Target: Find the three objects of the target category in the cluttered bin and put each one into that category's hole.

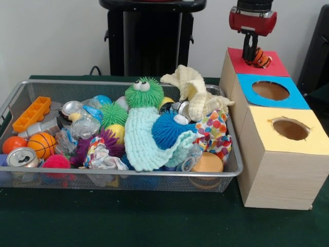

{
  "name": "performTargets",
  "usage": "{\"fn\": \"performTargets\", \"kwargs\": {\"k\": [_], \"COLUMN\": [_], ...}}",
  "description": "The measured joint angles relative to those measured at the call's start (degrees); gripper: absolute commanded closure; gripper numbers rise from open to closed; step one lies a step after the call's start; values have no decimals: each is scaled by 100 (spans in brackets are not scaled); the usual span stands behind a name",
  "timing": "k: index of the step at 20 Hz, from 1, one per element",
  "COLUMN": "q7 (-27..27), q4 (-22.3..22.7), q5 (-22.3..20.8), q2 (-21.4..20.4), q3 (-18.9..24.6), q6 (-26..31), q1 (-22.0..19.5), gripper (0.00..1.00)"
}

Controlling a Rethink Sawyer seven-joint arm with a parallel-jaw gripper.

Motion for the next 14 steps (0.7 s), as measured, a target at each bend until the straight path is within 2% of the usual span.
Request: {"fn": "performTargets", "kwargs": {"k": [8,14], "q7": [0,0], "q4": [33,32], "q5": [176,183], "q2": [-24,-70], "q3": [-1,-193], "q6": [-7,-7], "q1": [60,256], "gripper": [100,100]}}
